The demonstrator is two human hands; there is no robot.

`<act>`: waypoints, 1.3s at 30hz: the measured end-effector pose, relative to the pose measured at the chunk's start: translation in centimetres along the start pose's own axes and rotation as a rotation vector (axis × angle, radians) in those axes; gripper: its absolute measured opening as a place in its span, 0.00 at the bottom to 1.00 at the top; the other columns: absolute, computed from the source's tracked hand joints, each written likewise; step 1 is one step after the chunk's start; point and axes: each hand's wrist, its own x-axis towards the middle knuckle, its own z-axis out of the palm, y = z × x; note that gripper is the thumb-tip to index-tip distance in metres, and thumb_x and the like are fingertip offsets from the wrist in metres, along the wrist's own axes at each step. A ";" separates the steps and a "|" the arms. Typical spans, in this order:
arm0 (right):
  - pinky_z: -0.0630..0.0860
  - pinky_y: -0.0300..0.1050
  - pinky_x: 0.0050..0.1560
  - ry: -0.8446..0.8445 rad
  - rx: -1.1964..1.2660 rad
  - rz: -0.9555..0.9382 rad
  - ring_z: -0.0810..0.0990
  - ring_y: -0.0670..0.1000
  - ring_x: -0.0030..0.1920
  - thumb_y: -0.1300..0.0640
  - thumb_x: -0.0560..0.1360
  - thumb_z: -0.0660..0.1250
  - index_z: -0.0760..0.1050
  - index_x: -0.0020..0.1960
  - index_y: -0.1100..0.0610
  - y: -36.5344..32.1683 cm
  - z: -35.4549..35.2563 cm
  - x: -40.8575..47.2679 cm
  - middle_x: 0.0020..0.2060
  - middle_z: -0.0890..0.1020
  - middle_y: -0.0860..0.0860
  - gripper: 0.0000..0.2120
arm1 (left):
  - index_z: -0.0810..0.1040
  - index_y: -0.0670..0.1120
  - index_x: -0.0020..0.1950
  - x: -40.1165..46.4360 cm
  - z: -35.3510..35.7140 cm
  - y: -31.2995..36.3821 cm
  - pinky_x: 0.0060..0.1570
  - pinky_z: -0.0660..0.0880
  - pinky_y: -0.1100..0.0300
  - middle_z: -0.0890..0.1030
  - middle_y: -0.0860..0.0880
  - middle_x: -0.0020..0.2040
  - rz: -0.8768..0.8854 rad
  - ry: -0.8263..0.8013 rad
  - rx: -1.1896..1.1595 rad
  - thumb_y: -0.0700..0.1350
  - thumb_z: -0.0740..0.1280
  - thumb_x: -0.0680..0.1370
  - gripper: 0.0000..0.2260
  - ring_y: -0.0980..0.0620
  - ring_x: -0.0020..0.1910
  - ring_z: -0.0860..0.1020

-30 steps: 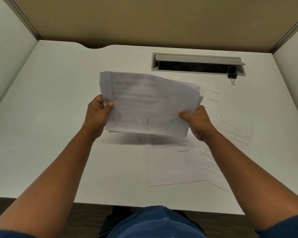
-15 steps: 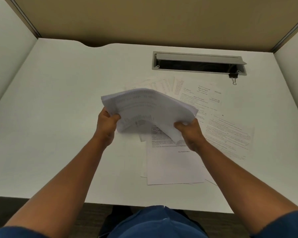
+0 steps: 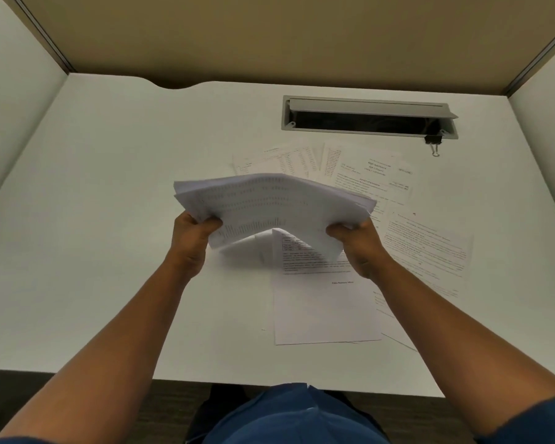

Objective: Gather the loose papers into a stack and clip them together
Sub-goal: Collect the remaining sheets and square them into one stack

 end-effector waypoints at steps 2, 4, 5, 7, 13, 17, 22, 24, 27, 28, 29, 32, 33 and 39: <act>0.78 0.64 0.61 -0.016 -0.001 0.024 0.79 0.56 0.56 0.74 0.71 0.69 0.77 0.57 0.47 0.6 0.0 0.0 0.50 0.82 0.53 0.25 | 0.81 0.46 0.55 0.0 -0.4 -0.6 0.51 0.79 0.57 0.83 0.49 0.51 -0.033 -0.026 0.019 0.37 0.68 0.67 0.17 0.49 0.55 0.80; 0.77 0.64 0.64 -0.039 0.000 0.060 0.78 0.58 0.60 0.72 0.70 0.71 0.76 0.61 0.48 1.3 -0.1 -0.1 0.53 0.82 0.55 0.26 | 0.82 0.46 0.54 -0.1 -0.7 -1.4 0.55 0.77 0.53 0.83 0.48 0.52 -0.095 -0.038 0.056 0.37 0.70 0.66 0.17 0.45 0.58 0.79; 0.77 0.62 0.64 -0.045 -0.002 0.070 0.78 0.59 0.62 0.71 0.71 0.72 0.75 0.62 0.49 1.4 -0.1 -0.2 0.55 0.81 0.55 0.26 | 0.82 0.46 0.54 -0.1 -0.9 -1.6 0.57 0.76 0.51 0.84 0.49 0.52 -0.117 -0.043 0.079 0.38 0.72 0.67 0.15 0.44 0.58 0.79; 0.78 0.58 0.62 -0.052 0.006 0.081 0.78 0.58 0.62 0.68 0.73 0.73 0.76 0.61 0.48 1.2 0.0 0.0 0.55 0.82 0.54 0.22 | 0.83 0.48 0.54 0.0 -1.2 -1.3 0.59 0.77 0.50 0.86 0.52 0.51 -0.107 -0.058 0.142 0.40 0.75 0.72 0.11 0.44 0.59 0.80; 0.80 0.53 0.59 0.012 0.025 0.092 0.83 0.56 0.57 0.60 0.76 0.73 0.77 0.63 0.57 -0.4 -0.7 0.9 0.56 0.84 0.54 0.16 | 0.82 0.50 0.55 1.1 -1.1 2.7 0.46 0.82 0.61 0.87 0.57 0.48 -0.027 -0.124 0.356 0.40 0.69 0.80 0.07 0.57 0.47 0.85; 0.81 0.48 0.53 0.040 0.083 0.131 0.84 0.54 0.53 0.61 0.76 0.72 0.79 0.58 0.56 -0.9 -0.7 1.1 0.52 0.85 0.52 0.11 | 0.81 0.47 0.57 1.7 -0.2 4.0 0.42 0.80 0.58 0.85 0.52 0.51 -0.012 -0.052 0.402 0.41 0.71 0.79 0.07 0.51 0.46 0.85; 0.81 0.52 0.56 0.156 0.229 0.195 0.84 0.56 0.53 0.64 0.75 0.73 0.79 0.55 0.57 -0.9 -0.6 1.0 0.51 0.85 0.54 0.09 | 0.74 0.46 0.60 0.9 1.5 2.7 0.45 0.82 0.52 0.84 0.46 0.54 -0.228 0.200 0.118 0.42 0.78 0.74 0.19 0.45 0.50 0.84; 0.81 0.52 0.55 0.192 0.262 0.208 0.84 0.56 0.53 0.64 0.75 0.73 0.79 0.56 0.57 -0.8 -0.4 0.8 0.52 0.85 0.54 0.10 | 0.72 0.44 0.65 0.2 2.8 1.8 0.49 0.83 0.47 0.82 0.44 0.59 -0.318 0.282 -0.081 0.39 0.78 0.73 0.24 0.43 0.54 0.83; 0.81 0.51 0.52 0.245 0.317 0.223 0.84 0.56 0.54 0.63 0.76 0.73 0.77 0.62 0.59 -0.4 0.2 0.4 0.55 0.85 0.54 0.16 | 0.65 0.46 0.72 -0.9 5.2 1.5 0.53 0.83 0.43 0.77 0.43 0.61 -0.339 0.470 -0.383 0.34 0.77 0.73 0.33 0.44 0.55 0.82; 0.81 0.51 0.53 0.255 0.334 0.224 0.84 0.56 0.54 0.64 0.76 0.73 0.77 0.64 0.59 -0.3 0.4 0.3 0.56 0.85 0.54 0.17 | 0.62 0.47 0.73 -1.1 5.9 1.5 0.54 0.82 0.42 0.77 0.44 0.61 -0.332 0.511 -0.462 0.33 0.76 0.73 0.35 0.44 0.55 0.82; 0.80 0.52 0.54 0.261 0.347 0.227 0.84 0.56 0.54 0.64 0.76 0.73 0.77 0.64 0.59 -0.2 0.6 0.1 0.56 0.85 0.54 0.17 | 0.62 0.48 0.74 -1.3 6.6 1.5 0.53 0.82 0.41 0.77 0.44 0.61 -0.333 0.523 -0.528 0.32 0.76 0.73 0.36 0.44 0.55 0.82; 0.80 0.55 0.57 0.249 0.383 0.233 0.84 0.57 0.54 0.64 0.76 0.72 0.79 0.59 0.56 0.0 1.8 -0.4 0.53 0.86 0.52 0.13 | 0.72 0.47 0.69 -2.1 8.9 1.6 0.52 0.82 0.39 0.83 0.43 0.60 -0.383 0.385 -0.625 0.33 0.73 0.76 0.24 0.42 0.55 0.84; 0.80 0.55 0.57 0.242 0.397 0.234 0.84 0.56 0.54 0.64 0.76 0.72 0.80 0.56 0.54 0.1 2.3 -0.7 0.52 0.86 0.51 0.11 | 0.75 0.47 0.67 -2.6 9.7 1.7 0.53 0.82 0.38 0.84 0.43 0.59 -0.406 0.329 -0.622 0.34 0.72 0.77 0.20 0.43 0.54 0.84; 0.82 0.52 0.47 0.190 0.539 0.225 0.86 0.53 0.49 0.64 0.77 0.70 0.80 0.56 0.54 0.4 4.5 -2.3 0.49 0.88 0.50 0.10 | 0.78 0.51 0.63 -3.6 11.6 1.4 0.59 0.77 0.34 0.84 0.45 0.60 -0.424 0.200 -0.583 0.36 0.70 0.79 0.15 0.42 0.58 0.83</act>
